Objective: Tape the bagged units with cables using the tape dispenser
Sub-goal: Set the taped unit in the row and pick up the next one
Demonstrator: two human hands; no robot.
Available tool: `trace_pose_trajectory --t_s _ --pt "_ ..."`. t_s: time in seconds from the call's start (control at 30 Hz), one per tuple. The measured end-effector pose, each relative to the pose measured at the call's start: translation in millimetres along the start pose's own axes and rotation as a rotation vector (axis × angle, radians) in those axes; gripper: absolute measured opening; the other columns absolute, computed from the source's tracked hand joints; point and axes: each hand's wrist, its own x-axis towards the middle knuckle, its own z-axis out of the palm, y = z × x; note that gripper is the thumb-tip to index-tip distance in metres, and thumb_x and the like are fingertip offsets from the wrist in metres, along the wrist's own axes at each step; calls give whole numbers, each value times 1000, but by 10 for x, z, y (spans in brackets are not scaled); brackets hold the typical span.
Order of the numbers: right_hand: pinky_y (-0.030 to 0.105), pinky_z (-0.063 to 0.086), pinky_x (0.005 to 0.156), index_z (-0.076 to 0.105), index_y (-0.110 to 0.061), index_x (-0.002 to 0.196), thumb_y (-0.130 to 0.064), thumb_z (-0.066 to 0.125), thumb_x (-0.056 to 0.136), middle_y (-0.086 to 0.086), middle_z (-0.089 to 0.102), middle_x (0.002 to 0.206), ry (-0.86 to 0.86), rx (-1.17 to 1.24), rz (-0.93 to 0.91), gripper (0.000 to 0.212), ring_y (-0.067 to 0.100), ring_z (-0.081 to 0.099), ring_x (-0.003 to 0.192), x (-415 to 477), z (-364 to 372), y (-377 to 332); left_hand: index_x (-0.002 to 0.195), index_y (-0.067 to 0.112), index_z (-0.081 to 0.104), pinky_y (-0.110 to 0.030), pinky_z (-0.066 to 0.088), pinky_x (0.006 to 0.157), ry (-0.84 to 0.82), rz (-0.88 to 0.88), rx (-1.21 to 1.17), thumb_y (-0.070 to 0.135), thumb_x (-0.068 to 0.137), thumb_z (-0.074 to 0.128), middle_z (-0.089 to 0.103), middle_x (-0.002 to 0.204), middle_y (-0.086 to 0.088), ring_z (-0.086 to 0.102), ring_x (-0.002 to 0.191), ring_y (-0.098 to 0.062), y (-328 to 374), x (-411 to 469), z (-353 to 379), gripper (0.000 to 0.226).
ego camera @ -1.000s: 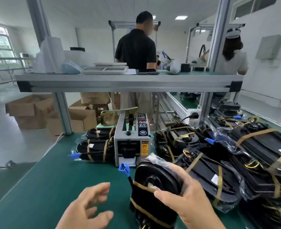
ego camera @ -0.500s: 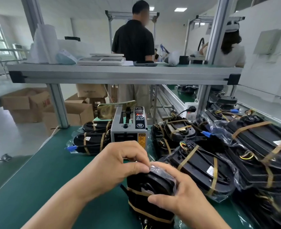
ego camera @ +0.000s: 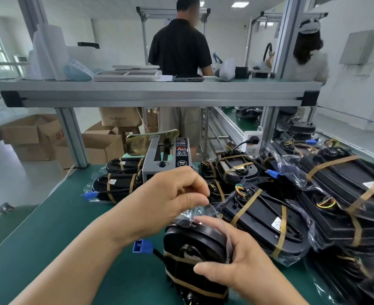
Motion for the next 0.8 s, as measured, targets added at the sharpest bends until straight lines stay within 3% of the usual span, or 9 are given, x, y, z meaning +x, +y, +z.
trace_pose_trajectory --t_s 0.1,0.17,0.2,0.3,0.47,0.53,0.67,0.8 --pt "35 57 91 62 -51 117 -21 84 68 13 73 108 51 10 16 62 28 71 103 2 -1 14 107 42 64 -16 45 88 -58 -94 -84 55 69 82 65 108 17 60 105 -4 -109 -96 -27 45" --pt "54 50 101 60 -55 119 -34 86 62 28 65 111 95 -23 36 66 39 66 106 15 9 46 104 43 63 -21 45 92 -24 -84 -80 53 61 82 64 109 16 59 108 -6 -161 -200 1 48" --pt "57 47 103 59 -56 120 -37 86 61 30 64 112 98 -20 42 68 40 65 107 15 16 51 101 40 64 -25 46 92 2 -62 -94 48 63 82 64 108 14 60 107 -10 -184 -252 19 44" --pt "59 47 102 59 -53 123 -37 86 62 29 64 111 89 -27 51 69 39 66 106 12 15 46 93 35 71 -26 49 91 24 6 -160 31 68 84 64 101 8 62 102 -19 -232 -330 48 28" --pt "56 46 104 58 -54 124 -40 86 62 32 63 110 82 -45 54 69 41 65 106 9 24 56 82 19 79 -21 51 79 50 17 -291 15 75 82 68 89 1 66 86 -17 -224 -306 41 9" --pt "52 45 108 59 -55 122 -41 86 61 34 61 108 84 -36 38 68 41 64 106 5 39 61 80 19 77 -19 50 78 63 53 -226 12 78 79 69 87 3 66 85 -17 -209 -307 35 7" --pt "56 47 104 61 -51 121 -36 87 62 35 60 110 111 15 24 67 40 66 106 14 53 65 80 32 60 -14 44 73 164 93 44 20 88 64 61 89 10 60 86 -14 -145 -330 174 15" --pt "47 52 103 60 -53 122 -29 86 66 13 72 110 37 -17 23 66 29 71 104 -8 41 56 80 35 53 -18 45 66 346 -57 74 23 97 52 62 83 12 58 79 -12 -129 -306 261 21"
